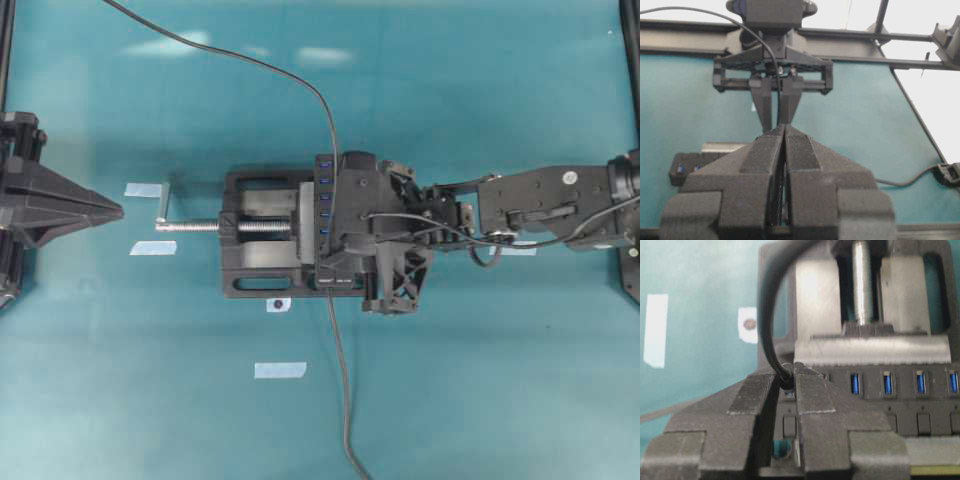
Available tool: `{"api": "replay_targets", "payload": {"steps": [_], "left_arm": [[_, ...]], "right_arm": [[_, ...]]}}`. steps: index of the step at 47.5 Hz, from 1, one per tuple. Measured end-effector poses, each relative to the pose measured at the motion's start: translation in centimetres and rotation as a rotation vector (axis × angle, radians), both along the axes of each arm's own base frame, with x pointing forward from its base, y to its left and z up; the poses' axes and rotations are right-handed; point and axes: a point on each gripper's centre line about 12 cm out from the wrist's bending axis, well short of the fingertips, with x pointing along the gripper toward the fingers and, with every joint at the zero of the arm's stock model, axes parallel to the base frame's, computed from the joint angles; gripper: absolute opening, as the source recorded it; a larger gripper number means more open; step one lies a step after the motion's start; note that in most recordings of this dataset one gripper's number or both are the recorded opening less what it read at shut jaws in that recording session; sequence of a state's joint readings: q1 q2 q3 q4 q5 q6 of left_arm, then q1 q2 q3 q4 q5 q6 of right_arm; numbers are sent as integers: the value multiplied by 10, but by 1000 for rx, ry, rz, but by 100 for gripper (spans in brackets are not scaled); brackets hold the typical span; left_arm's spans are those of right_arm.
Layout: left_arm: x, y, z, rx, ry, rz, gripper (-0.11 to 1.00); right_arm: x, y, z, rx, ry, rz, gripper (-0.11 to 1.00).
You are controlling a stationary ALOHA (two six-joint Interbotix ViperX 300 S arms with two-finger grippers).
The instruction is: Insert the USB into the front port of the fixed hub.
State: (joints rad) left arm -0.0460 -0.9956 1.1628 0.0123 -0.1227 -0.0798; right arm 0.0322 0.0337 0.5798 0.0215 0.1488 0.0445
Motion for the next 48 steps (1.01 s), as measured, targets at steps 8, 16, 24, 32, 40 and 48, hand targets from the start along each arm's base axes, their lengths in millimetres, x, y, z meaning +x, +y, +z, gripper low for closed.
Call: {"api": "replay_targets", "payload": {"steps": [8, 16, 24, 32, 40, 48], "left_arm": [[0, 0, -1, 0, 2, 0, 0], [0, 0, -1, 0, 3, 0, 0], [0, 0, -1, 0, 3, 0, 0], [0, 0, -1, 0, 2, 0, 0], [-1, 0, -2, 0, 5, 0, 0], [-1, 0, -2, -1, 5, 0, 0]], "right_arm": [[1, 0, -1, 0, 0, 0, 9], [1, 1, -1, 0, 2, 2, 9], [1, 1, -6, -2, 12, 4, 9], [1, 1, -8, 0, 18, 2, 9], [1, 2, -8, 0, 25, 4, 9], [-1, 2, -10, 0, 45, 4, 9]]}}
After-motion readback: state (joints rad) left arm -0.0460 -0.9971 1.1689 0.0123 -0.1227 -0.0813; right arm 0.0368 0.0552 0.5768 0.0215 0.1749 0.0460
